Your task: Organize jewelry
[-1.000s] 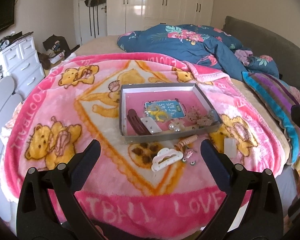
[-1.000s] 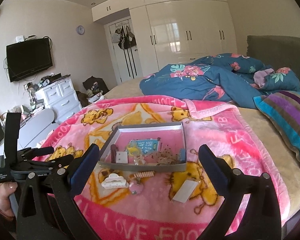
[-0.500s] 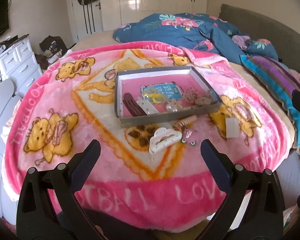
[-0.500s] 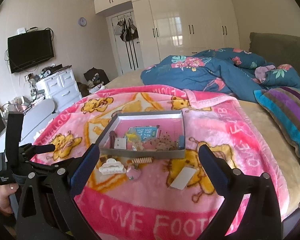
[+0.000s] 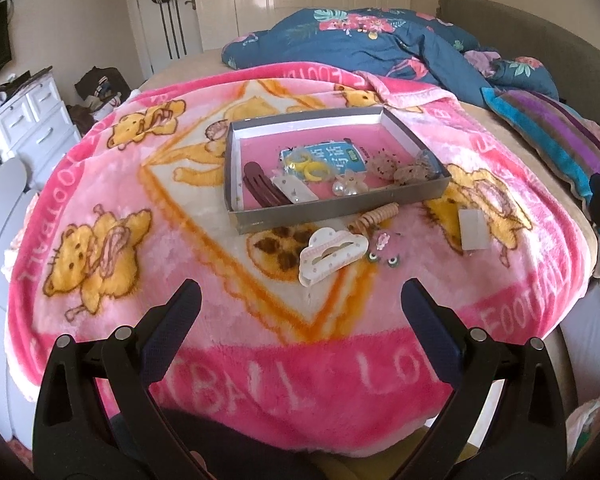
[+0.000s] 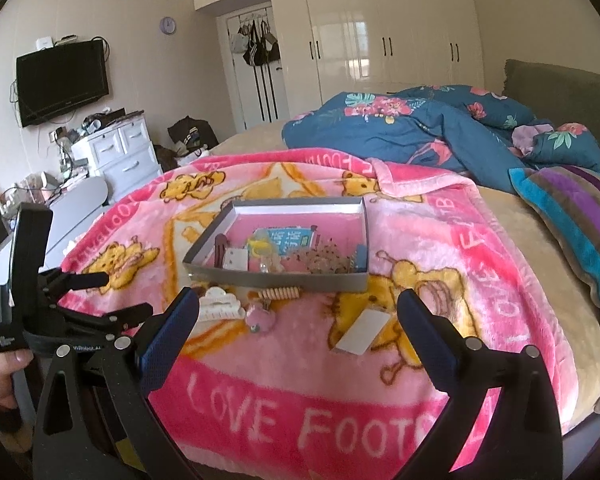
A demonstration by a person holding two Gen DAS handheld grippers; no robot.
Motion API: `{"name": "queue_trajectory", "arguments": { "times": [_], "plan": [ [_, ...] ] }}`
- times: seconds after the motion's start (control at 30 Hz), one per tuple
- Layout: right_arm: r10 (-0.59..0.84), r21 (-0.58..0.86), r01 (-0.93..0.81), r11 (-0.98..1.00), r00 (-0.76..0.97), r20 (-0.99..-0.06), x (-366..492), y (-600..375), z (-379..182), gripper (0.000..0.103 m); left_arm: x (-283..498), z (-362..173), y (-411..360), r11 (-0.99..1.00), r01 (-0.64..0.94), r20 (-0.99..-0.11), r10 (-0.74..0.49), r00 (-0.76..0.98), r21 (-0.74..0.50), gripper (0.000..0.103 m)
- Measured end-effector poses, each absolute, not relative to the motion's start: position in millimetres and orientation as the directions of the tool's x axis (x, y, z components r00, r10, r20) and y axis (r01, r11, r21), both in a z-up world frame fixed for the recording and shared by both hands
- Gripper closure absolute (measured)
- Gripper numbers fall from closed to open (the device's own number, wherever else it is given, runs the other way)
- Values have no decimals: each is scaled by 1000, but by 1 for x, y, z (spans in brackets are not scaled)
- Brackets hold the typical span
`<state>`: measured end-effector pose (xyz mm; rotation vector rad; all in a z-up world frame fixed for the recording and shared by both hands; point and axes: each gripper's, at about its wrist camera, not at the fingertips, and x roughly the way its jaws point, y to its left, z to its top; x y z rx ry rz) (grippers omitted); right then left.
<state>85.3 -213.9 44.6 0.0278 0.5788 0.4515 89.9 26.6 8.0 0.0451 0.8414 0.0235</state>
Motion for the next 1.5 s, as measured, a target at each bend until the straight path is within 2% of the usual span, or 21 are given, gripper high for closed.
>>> {"name": "queue_trajectory", "arguments": {
  "times": [0.7, 0.9, 1.07, 1.17, 1.4, 1.43, 1.47, 1.5],
  "plan": [
    [417, 119, -444, 888, 671, -613, 92, -194, -3, 4, 108, -31, 34, 998, -13, -799, 59, 598, 63, 9],
    [412, 91, -475, 875, 632, -656, 114, -179, -23, 4, 120, -42, 45, 999, -20, -816, 40, 577, 35, 9],
    [441, 123, -510, 852, 569, -694, 146, -163, -43, 6, 133, -52, 52, 1000, -14, -830, 19, 557, 14, 10],
    [474, 168, -541, 824, 495, -728, 170, -149, -59, 25, 139, -56, 56, 1000, -10, -839, 0, 545, -7, 10],
    [546, 257, -592, 764, 381, -746, 202, -124, -82, 29, 156, -66, 53, 999, 35, -857, -35, 514, -19, 11],
    [557, 272, -598, 754, 362, -748, 205, -120, -85, 37, 158, -68, 51, 999, 44, -861, -34, 507, -14, 11],
    [564, 284, -604, 744, 342, -752, 208, -116, -91, 51, 160, -70, 50, 999, 53, -865, -34, 501, -8, 11],
    [567, 291, -610, 737, 326, -756, 210, -112, -94, 60, 163, -73, 47, 998, 64, -869, -36, 493, -5, 11]
  ]
}}
